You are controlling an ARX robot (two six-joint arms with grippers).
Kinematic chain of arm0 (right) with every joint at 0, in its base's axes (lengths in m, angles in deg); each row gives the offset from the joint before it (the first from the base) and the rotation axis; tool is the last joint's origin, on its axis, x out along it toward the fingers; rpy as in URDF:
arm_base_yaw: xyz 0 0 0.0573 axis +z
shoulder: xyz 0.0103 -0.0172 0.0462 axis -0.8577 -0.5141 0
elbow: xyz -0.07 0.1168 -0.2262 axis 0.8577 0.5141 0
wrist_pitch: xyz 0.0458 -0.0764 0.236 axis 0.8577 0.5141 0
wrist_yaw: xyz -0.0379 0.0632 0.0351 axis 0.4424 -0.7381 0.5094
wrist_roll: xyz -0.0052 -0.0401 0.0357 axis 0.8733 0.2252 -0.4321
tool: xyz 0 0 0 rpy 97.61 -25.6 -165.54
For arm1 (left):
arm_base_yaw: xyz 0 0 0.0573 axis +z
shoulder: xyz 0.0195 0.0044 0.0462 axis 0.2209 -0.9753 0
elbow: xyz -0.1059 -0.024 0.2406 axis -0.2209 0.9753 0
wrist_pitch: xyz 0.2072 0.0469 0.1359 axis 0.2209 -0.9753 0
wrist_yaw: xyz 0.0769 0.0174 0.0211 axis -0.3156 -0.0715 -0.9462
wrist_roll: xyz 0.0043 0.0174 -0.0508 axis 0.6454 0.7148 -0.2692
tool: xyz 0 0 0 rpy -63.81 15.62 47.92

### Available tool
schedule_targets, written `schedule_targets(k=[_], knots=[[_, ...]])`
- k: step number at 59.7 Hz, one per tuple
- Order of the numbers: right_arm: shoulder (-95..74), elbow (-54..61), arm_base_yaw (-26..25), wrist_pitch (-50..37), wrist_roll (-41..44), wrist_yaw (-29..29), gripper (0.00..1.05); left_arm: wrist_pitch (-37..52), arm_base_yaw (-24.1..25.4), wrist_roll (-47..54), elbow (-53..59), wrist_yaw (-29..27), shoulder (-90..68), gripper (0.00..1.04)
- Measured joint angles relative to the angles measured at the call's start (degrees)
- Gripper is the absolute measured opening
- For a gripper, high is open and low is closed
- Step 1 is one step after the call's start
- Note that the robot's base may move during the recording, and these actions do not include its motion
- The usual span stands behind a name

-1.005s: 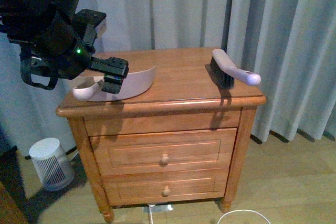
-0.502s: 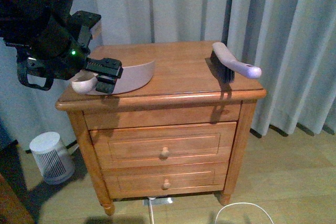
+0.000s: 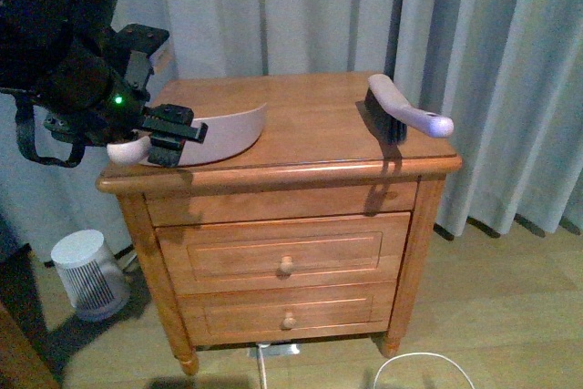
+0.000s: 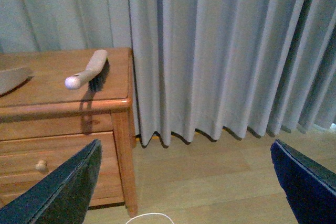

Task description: Clean up trash

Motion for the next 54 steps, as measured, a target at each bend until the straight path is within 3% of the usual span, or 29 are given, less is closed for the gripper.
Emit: schedule_targets(k=[16, 30, 41, 54], knots=[[0.0, 0.0, 0.0, 0.0, 0.0, 0.0, 0.97, 17.94, 1.88, -1.7, 14.45, 4.87, 20.94, 0.62], [0.0, 0.0, 0.0, 0.0, 0.0, 0.0, 0.97, 28.2, 4.92, -0.92, 32.0, 9.16, 42.53, 0.62], [0.0, 0.0, 0.0, 0.0, 0.0, 0.0, 0.97, 27.19, 8.66, -1.42, 43.23, 13.33, 57.96, 0.62], [0.0, 0.0, 0.0, 0.0, -0.02, 0.0, 0.97, 21.46, 14.56, -1.53, 48.65, 17.59, 72.26, 0.62]])
